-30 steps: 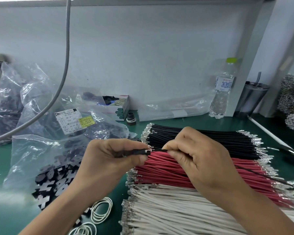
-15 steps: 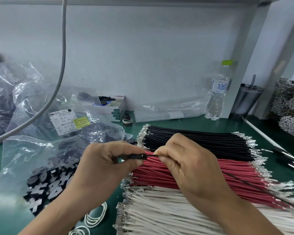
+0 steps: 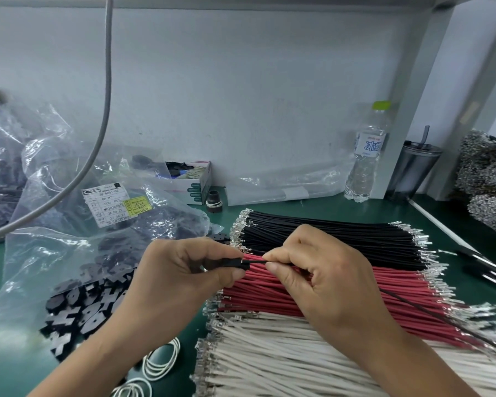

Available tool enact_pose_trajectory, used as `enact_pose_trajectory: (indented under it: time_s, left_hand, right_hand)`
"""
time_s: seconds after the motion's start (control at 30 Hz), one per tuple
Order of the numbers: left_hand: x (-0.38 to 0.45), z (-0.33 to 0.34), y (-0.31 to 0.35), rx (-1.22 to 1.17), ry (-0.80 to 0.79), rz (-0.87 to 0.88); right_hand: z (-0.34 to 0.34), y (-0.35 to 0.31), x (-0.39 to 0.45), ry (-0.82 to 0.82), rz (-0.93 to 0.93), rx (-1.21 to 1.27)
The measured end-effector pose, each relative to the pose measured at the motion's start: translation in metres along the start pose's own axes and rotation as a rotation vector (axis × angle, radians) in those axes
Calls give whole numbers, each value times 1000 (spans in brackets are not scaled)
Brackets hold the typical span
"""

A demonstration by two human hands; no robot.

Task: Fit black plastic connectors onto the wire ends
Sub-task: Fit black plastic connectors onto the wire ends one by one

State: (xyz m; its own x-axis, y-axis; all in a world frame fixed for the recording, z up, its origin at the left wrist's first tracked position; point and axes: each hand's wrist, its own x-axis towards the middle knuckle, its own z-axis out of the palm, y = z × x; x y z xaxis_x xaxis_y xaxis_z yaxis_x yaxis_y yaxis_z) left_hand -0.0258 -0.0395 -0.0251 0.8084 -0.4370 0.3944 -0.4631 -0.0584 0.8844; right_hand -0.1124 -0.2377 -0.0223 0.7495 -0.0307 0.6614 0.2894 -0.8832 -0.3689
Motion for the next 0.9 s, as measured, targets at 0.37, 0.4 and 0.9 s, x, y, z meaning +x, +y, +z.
enact_pose_trajectory:
  time_s: [0.37,0.4,0.9]
  left_hand:
    - [-1,0,1,71,19,-4]
    - [-1,0,1,72,27,-4]
    - [0,3,0,75,69,28]
  right_hand:
    - [4,-4,1,8,-16,-19]
    - [5,-4,1,12,-15,-12]
    - [3,-4,4,186,-139,-215]
